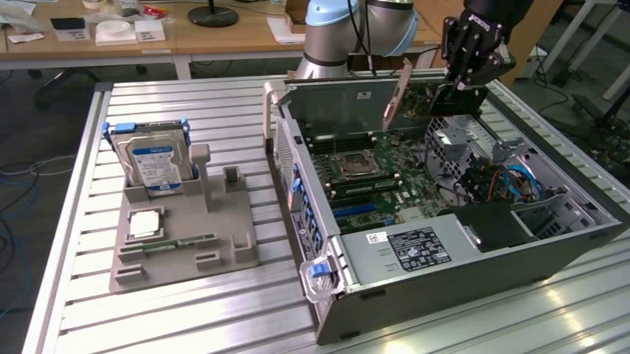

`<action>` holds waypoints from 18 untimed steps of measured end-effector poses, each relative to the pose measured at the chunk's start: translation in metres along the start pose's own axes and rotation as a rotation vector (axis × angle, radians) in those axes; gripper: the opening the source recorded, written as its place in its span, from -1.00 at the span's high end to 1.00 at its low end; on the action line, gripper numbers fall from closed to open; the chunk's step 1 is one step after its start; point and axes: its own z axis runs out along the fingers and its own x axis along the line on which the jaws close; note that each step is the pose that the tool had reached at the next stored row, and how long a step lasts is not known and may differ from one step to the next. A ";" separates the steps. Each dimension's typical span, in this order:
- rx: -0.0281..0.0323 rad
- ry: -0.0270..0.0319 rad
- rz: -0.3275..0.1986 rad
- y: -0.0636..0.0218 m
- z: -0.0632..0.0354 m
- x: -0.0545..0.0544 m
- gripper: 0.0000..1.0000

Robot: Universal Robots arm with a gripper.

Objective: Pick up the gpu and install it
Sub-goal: 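Insert the gpu into the slot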

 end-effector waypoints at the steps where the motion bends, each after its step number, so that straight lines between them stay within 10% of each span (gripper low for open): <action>1: 0.0056 -0.0002 -0.010 0.0000 0.0004 0.000 0.47; 3: 0.0130 -0.0003 -0.030 -0.0001 0.0012 0.000 0.47; 18: 0.0152 0.0001 -0.038 -0.0002 0.0179 0.000 0.47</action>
